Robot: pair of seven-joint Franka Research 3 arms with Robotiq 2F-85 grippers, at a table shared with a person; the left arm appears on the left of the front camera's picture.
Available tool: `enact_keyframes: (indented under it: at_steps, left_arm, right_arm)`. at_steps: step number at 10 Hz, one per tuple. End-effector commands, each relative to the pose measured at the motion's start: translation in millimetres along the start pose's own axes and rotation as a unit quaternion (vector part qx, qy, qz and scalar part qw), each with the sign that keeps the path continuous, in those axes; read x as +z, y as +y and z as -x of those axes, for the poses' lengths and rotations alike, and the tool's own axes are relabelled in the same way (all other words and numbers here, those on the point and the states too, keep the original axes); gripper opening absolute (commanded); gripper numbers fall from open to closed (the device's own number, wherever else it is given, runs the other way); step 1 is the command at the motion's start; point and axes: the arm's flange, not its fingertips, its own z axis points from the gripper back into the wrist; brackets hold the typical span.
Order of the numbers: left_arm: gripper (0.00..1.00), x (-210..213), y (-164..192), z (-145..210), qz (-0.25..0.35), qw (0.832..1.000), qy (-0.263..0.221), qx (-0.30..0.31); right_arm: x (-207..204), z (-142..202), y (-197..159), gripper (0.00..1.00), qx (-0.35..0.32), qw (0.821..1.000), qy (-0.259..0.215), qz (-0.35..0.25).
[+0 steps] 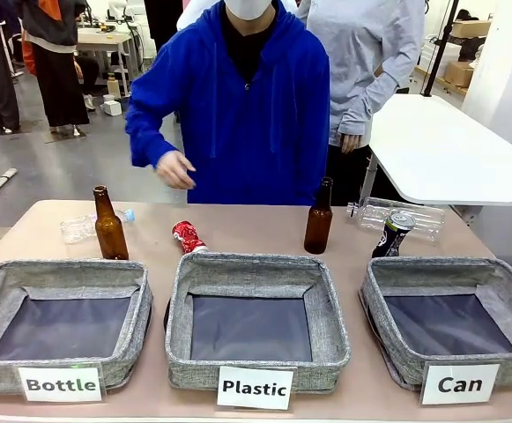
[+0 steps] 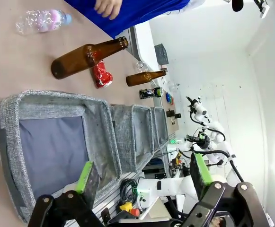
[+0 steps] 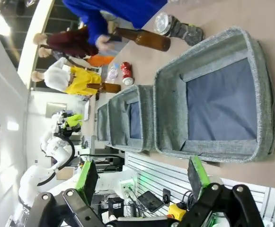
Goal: Sort the can waste into the basket.
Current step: Pick up the can waste from the table and place it in the right Fabric basket.
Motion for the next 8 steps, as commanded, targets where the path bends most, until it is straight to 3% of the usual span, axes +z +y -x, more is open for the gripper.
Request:
enact_keyframes:
  at_steps: [1, 3, 4, 6, 7, 8]
  left_arm:
    - [1.00, 0.7, 1.0, -3.2, 0.012, 1.000, -0.004, -0.011]
    - [1.00, 0.7, 1.0, -3.2, 0.012, 1.000, -0.004, -0.011]
    - [1.00, 0.7, 1.0, -3.2, 0.012, 1.000, -0.004, -0.011]
    - [1.00, 0.7, 1.0, -3.2, 0.012, 1.000, -0.004, -0.011]
    - [1.00, 0.7, 1.0, -3.2, 0.012, 1.000, -0.004, -0.011]
    - [1.00, 0.7, 1.0, -3.2, 0.012, 1.000, -0.004, -0.011]
  right_arm:
    - [-17.5, -11.1, 19.1, 1.00, -0.002, 0.998, -0.010, 0.058]
    - [-29.4, -66.9, 37.7, 1.00, 0.166, 0.981, -0.009, 0.099]
    - [-41.6, -94.3, 43.3, 1.00, 0.275, 0.953, 0.000, 0.129]
    - [-73.6, -119.6, 52.1, 1.00, 0.465, 0.871, 0.022, 0.156]
    - [-89.8, -122.8, 53.6, 1.00, 0.537, 0.820, 0.023, 0.198]
    - [-106.4, -119.7, 54.3, 1.00, 0.584, 0.789, 0.019, 0.190]
